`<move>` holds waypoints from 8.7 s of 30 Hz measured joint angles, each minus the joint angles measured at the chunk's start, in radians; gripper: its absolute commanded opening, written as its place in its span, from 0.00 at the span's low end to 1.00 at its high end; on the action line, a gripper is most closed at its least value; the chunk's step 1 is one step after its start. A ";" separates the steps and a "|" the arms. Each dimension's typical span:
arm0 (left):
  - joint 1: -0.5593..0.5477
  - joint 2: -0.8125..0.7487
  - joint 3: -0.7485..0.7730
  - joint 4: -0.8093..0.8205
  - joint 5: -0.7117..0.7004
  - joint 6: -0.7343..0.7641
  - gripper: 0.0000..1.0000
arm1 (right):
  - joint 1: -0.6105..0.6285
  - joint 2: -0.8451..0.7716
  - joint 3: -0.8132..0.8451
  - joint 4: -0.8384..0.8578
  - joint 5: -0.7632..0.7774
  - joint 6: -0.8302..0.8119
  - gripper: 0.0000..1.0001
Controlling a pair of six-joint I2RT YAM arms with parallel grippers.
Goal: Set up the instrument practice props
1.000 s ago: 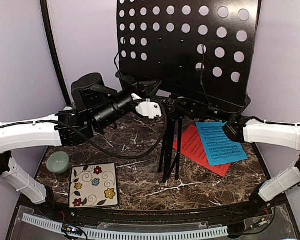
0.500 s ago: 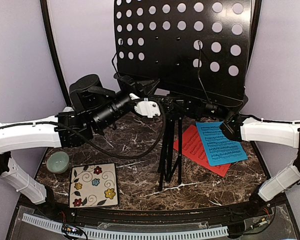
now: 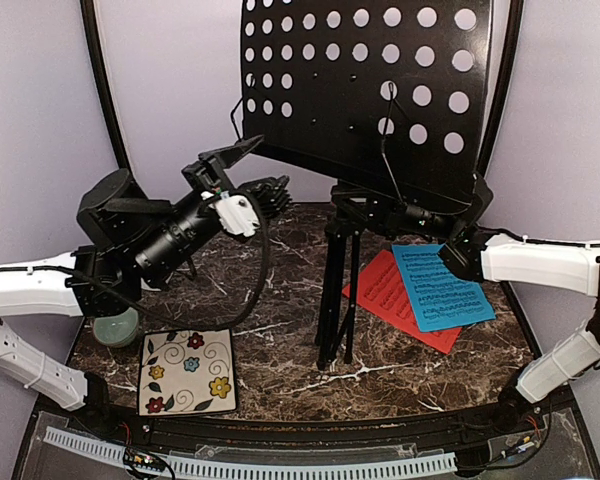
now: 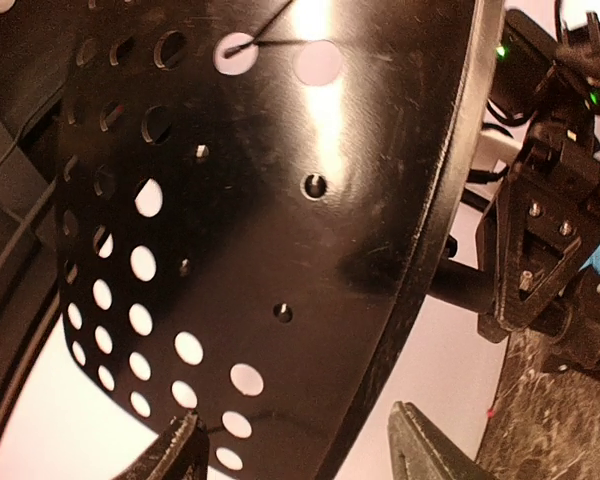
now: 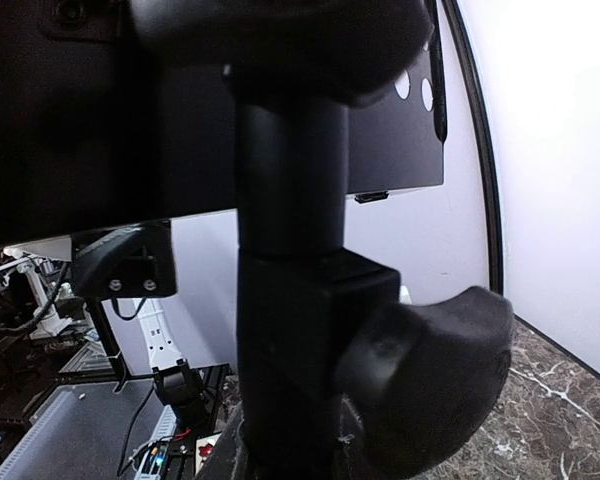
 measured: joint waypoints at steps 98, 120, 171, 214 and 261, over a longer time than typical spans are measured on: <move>0.155 0.323 -0.071 -0.201 0.206 -1.224 0.00 | 0.009 -0.081 0.157 -0.450 0.247 -0.281 0.00; 0.198 0.372 -0.343 -0.090 0.257 -1.187 0.55 | 0.025 -0.038 0.183 -0.466 0.252 -0.246 0.00; 0.351 0.408 -0.365 -0.085 0.062 -0.955 0.00 | 0.028 0.099 0.436 -0.629 0.303 -0.467 0.00; 0.338 0.309 -0.145 -0.220 0.307 -0.893 0.23 | -0.004 0.136 0.433 -0.556 0.245 -0.356 0.00; 0.371 0.465 -0.122 -0.251 0.090 -0.885 0.00 | -0.040 0.246 0.537 -0.414 0.230 -0.344 0.55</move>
